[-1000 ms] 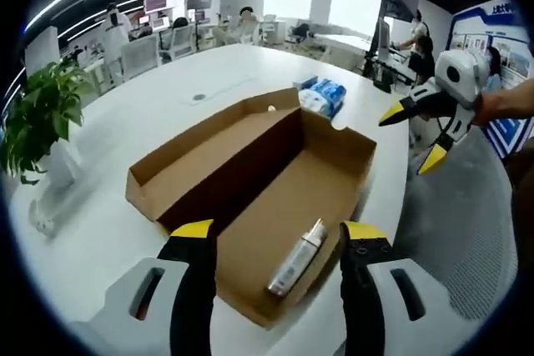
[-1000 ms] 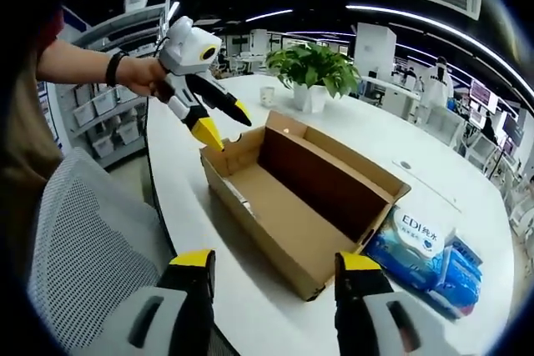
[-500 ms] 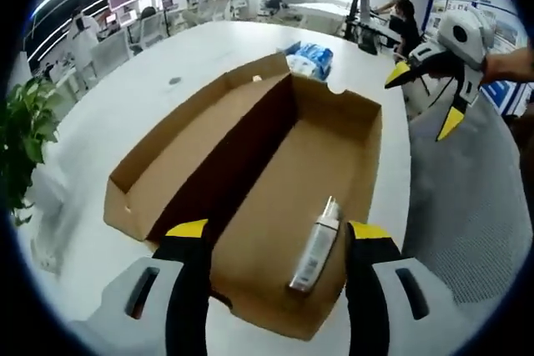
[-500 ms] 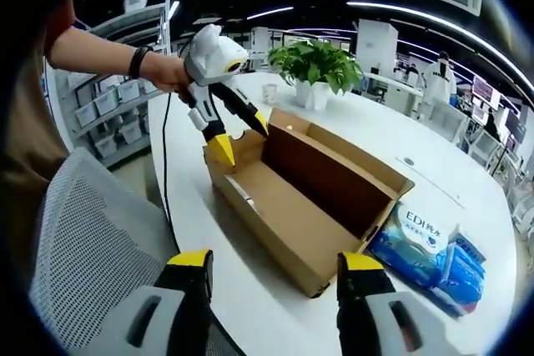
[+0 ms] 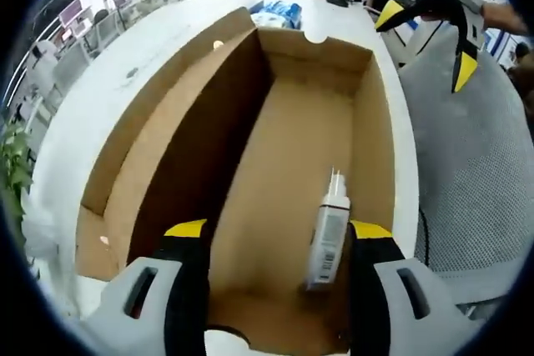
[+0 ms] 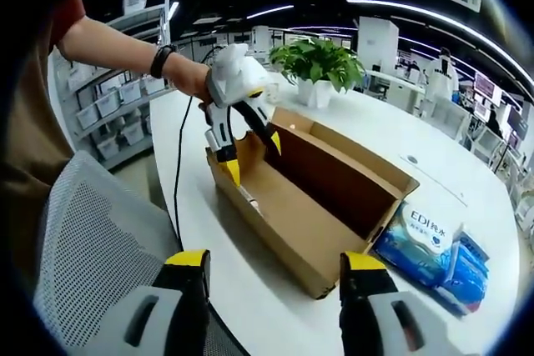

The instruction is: Operate the shoe box by opening the lid, removing the specified soft item, and placing it in the target area until the item is outside and the box remains undamaged.

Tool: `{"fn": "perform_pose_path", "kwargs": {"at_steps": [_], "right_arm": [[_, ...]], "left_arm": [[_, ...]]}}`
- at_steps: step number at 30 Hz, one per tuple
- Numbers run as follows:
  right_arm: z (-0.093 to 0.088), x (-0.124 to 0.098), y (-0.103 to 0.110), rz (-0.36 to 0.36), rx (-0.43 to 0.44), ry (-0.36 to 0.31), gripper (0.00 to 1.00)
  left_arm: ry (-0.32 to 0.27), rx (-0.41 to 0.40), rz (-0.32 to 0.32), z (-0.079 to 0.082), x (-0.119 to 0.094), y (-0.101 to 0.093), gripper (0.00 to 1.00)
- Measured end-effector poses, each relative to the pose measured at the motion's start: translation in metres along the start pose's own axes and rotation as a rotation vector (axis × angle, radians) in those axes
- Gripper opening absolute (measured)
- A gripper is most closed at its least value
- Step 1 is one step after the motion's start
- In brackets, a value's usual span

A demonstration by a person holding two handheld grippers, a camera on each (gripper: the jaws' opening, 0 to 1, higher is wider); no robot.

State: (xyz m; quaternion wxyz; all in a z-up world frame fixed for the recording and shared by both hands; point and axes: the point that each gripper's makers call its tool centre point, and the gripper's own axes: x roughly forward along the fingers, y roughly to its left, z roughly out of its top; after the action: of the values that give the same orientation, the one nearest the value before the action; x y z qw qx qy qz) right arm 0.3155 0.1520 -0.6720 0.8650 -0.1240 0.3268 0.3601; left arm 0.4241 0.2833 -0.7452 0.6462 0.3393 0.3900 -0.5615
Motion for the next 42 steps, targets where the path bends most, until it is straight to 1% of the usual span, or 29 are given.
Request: {"fn": "perform_pose_path", "kwargs": {"at_steps": [3, 8, 11, 13, 16, 19, 22, 23, 24, 25, 27, 30, 31, 32, 34, 36, 38, 40, 41, 42], "right_arm": [[-0.002, -0.001, -0.001, -0.003, 0.009, 0.004, 0.61], [-0.004, -0.004, -0.002, -0.013, 0.022, 0.004, 0.61], [-0.005, -0.004, -0.003, -0.016, 0.032, 0.005, 0.61], [-0.006, -0.005, -0.003, -0.017, 0.036, 0.005, 0.61], [-0.006, -0.004, -0.003, -0.018, 0.039, 0.003, 0.61], [-0.006, -0.004, -0.003, -0.018, 0.039, 0.004, 0.61], [-0.005, -0.005, -0.003, -0.018, 0.039, 0.004, 0.61], [-0.005, -0.005, -0.003, -0.018, 0.038, 0.004, 0.61], [-0.006, -0.005, -0.003, -0.018, 0.035, 0.006, 0.61], [-0.006, -0.006, -0.004, -0.019, 0.034, 0.007, 0.61], [-0.006, -0.006, -0.004, -0.019, 0.037, 0.004, 0.61], [-0.005, -0.006, -0.005, -0.022, 0.038, 0.003, 0.61], [-0.005, -0.006, -0.004, -0.022, 0.039, 0.002, 0.61], [-0.005, -0.006, -0.003, -0.021, 0.037, 0.003, 0.61], [-0.005, -0.005, -0.003, -0.022, 0.035, 0.006, 0.61], [-0.007, -0.006, -0.003, -0.024, 0.036, 0.009, 0.61], [-0.008, -0.007, -0.003, -0.027, 0.042, 0.008, 0.61], [-0.009, -0.009, -0.004, -0.029, 0.058, 0.006, 0.60], [-0.009, -0.009, -0.004, -0.029, 0.062, 0.005, 0.60], [-0.010, -0.009, -0.005, -0.031, 0.063, 0.006, 0.60]], "left_arm": [[0.027, 0.031, -0.013, -0.002, 0.006, -0.003, 0.65], [0.049, 0.074, -0.021, -0.003, 0.012, -0.005, 0.65], [0.046, 0.088, -0.039, -0.003, 0.014, -0.006, 0.66], [0.042, 0.123, -0.034, -0.002, 0.014, -0.005, 0.67], [0.048, 0.128, -0.028, -0.001, 0.014, -0.004, 0.70], [0.044, 0.125, -0.003, 0.002, 0.012, 0.001, 0.72], [0.033, 0.137, 0.043, 0.005, 0.008, 0.009, 0.65], [0.033, 0.139, 0.041, 0.005, 0.006, 0.009, 0.64], [0.029, 0.136, 0.037, 0.006, 0.005, 0.008, 0.65], [0.010, 0.126, 0.016, 0.010, 0.004, 0.002, 0.66], [0.007, 0.147, 0.001, 0.012, 0.004, -0.003, 0.66], [0.031, 0.179, -0.051, 0.008, 0.007, -0.015, 0.64], [0.042, 0.198, -0.043, 0.005, 0.011, -0.010, 0.62], [0.067, 0.218, -0.041, -0.001, 0.015, -0.008, 0.61], [0.086, 0.243, -0.030, -0.004, 0.018, -0.008, 0.61], [0.087, 0.242, -0.030, -0.010, 0.024, -0.007, 0.60], [0.084, 0.237, -0.030, -0.008, 0.023, -0.006, 0.58], [0.088, 0.225, -0.004, -0.009, 0.027, 0.000, 0.53], [0.098, 0.220, 0.025, -0.011, 0.029, 0.005, 0.50], [0.110, 0.215, 0.034, -0.013, 0.030, 0.006, 0.42]]}}
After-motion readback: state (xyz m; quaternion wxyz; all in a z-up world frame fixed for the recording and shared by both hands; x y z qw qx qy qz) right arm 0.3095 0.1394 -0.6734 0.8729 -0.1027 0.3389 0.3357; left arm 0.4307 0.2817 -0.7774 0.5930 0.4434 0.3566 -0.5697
